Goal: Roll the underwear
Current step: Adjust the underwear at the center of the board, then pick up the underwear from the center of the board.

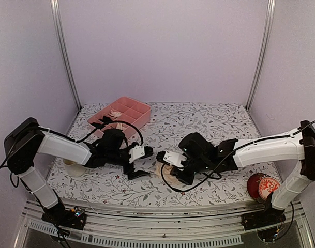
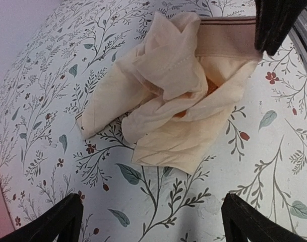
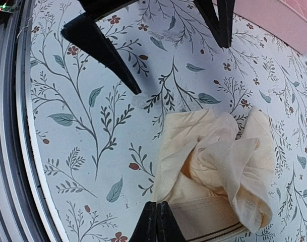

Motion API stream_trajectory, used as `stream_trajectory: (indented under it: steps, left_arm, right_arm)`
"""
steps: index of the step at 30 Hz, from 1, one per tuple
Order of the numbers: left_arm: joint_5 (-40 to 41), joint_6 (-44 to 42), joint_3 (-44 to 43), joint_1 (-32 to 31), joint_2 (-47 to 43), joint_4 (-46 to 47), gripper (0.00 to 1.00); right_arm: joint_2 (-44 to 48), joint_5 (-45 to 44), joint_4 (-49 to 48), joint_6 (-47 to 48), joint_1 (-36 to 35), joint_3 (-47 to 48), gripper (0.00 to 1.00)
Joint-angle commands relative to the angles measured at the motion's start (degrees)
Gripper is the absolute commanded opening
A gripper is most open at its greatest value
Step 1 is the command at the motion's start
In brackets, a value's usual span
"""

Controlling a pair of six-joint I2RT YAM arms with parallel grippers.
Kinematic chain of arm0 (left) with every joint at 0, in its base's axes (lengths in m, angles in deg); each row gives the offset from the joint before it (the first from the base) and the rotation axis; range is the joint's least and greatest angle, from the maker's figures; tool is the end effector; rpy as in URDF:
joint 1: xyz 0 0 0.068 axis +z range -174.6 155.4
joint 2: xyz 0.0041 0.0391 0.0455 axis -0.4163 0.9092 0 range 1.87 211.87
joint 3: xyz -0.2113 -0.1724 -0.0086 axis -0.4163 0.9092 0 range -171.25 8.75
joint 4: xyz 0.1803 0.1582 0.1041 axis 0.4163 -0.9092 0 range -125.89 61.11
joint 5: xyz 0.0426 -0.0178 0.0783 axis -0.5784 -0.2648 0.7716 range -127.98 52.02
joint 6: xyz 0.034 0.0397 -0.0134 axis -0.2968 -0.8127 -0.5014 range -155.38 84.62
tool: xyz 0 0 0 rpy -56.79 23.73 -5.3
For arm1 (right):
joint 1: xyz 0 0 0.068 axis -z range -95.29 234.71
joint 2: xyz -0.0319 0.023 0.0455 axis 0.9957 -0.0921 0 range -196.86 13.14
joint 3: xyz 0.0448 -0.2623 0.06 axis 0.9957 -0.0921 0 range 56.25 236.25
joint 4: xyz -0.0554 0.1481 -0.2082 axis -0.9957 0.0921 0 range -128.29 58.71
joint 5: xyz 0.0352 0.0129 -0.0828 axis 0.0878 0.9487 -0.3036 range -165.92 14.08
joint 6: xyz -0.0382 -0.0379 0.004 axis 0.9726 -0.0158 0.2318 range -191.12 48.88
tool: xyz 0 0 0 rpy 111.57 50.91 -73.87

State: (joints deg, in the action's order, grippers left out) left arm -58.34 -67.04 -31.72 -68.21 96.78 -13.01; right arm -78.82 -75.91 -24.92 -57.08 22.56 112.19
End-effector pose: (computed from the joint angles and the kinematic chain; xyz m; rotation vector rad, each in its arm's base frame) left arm 0.2216 -0.2283 0.1451 1.5176 1.6517 -0.5112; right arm 0.1559 0.2951 0.1985 -1.5233 1.9429 0.3727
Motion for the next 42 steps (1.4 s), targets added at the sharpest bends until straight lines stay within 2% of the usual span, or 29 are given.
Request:
stream_trajectory:
  steps: [1, 6, 13, 14, 15, 16, 19, 26, 30, 32, 37, 42]
  left_arm:
    - [-0.56, 0.2, -1.46, -0.52, 0.32, -0.25, 0.99]
    - [-0.57, 1.43, -1.44, -0.2, -0.55, 0.13, 0.98]
    - [-4.41, 1.88, -1.42, 0.93, -2.69, -1.31, 0.98]
    - [-5.51, 1.48, -1.42, 0.96, -2.98, -1.79, 0.99]
    - [-6.8, 0.81, -1.56, 0.91, -3.2, -2.57, 0.98]
    - [-8.0, 0.47, -1.91, 0.85, -3.37, -4.05, 0.98]
    - [-10.48, -0.02, -3.89, 0.66, -4.06, -7.64, 0.99]
    - [-6.72, -1.43, -12.87, -2.21, -3.15, -18.01, 0.98]
    - [-2.98, -3.85, -18.65, -4.51, 1.07, -23.16, 0.98]
    - [-2.16, -4.19, -22.46, -5.48, 4.22, -26.15, 0.97]
    - [-3.47, -2.02, -32.04, -5.84, 10.83, -30.73, 0.95]
    - [-5.8, -3.65, -38.37, -6.63, 15.55, -35.83, 0.89]
  right_arm:
    - [4.08, 0.55, 5.98, 1.24, -3.72, 2.59, 0.02]
    - [2.88, 7.94, 13.25, 2.96, -7.56, 4.31, 0.02]
    - [-4.06, 13.31, 18.56, 3.18, -7.95, 6.2, 0.02]
    - [-4.46, 14.48, 18.66, 3.47, -7.9, 6.31, 0.03]
    - [-4.42, 14.61, 18.31, 3.72, -7.9, 6.34, 0.11]
    - [-3.93, 13.82, 17.59, 3.8, -7.9, 6.24, 0.22]
    - [0.1, 8.78, 13.81, 3.0, -7.92, 5.05, 0.43]
    - [18.7, -4.82, -1.24, -0.02, -5.23, -3.64, 0.69]
    - [26.56, -15.58, -10.09, -1.95, -3.23, -9.07, 0.76]
    - [29.73, -20.14, -13.12, -2.74, -2.5, -11.34, 0.76]
    - [35.52, -18.71, -15.79, -3.01, -1.89, -14.45, 0.74]
    - [35.05, -22.98, -16.71, -3.28, -1.85, -15.04, 0.74]
